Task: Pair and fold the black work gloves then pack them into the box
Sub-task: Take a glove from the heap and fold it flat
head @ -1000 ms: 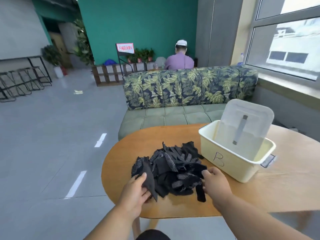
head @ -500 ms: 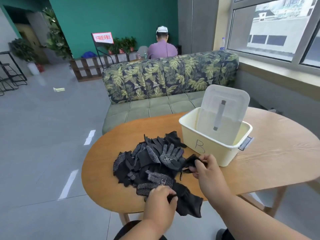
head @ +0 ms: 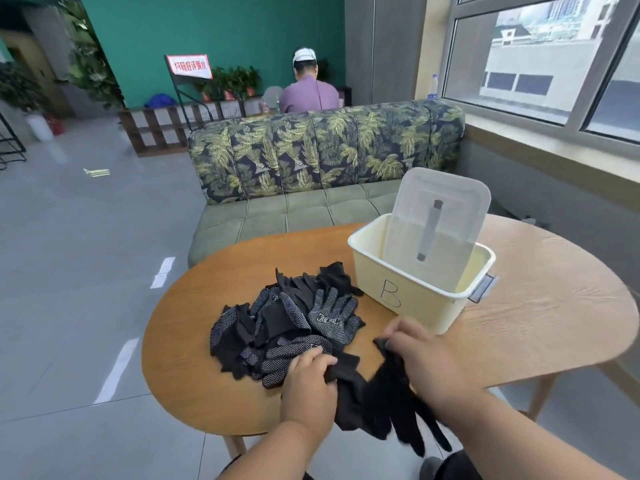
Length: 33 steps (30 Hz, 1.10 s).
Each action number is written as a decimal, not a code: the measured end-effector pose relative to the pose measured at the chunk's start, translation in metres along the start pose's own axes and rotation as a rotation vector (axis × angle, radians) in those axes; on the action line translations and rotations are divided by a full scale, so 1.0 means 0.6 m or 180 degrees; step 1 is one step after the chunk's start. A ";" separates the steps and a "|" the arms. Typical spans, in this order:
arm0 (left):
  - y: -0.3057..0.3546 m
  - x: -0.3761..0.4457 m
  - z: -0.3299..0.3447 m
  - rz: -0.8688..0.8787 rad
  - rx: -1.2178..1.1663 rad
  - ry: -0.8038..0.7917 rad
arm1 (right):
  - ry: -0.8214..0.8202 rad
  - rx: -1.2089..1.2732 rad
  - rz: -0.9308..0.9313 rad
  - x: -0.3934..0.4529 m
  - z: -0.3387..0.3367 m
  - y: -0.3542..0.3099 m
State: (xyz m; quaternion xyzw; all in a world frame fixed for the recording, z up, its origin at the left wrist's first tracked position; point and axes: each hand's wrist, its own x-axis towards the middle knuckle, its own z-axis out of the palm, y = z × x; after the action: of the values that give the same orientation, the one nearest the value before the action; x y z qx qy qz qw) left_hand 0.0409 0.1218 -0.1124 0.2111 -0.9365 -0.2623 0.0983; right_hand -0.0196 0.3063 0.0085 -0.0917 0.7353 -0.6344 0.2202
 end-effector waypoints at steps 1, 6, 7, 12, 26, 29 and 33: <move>-0.003 0.008 -0.002 -0.0028 -0.0014 0.0013 | -0.0422 -0.0327 0.0189 0.000 0.009 0.010; -0.008 0.007 -0.015 -0.0166 -0.0464 0.0076 | -0.1180 -0.2730 0.0346 0.025 0.054 0.090; -0.009 0.001 -0.021 -0.0181 -0.0621 0.0089 | -0.1089 -0.2857 0.0299 0.030 0.057 0.092; -0.030 -0.029 -0.074 -0.0673 -0.1356 0.0416 | -0.1000 -0.3393 0.0113 0.070 0.059 0.099; -0.119 0.006 -0.169 -0.2213 -0.4368 0.0540 | -0.0054 -0.3632 -0.0666 0.181 0.067 0.067; -0.132 0.017 -0.167 -0.2201 -0.4499 0.0423 | -0.0090 -0.3043 -0.0471 0.173 0.076 0.061; -0.138 0.033 -0.169 -0.2096 -0.4383 0.0229 | -0.0199 -0.1085 0.0139 0.158 0.081 0.030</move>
State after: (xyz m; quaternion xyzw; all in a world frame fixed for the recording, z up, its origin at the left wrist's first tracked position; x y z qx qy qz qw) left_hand 0.0818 0.0033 -0.0697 0.3790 -0.4466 -0.7956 0.1549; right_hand -0.0795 0.2272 -0.0333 -0.1314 0.8268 -0.4925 0.2379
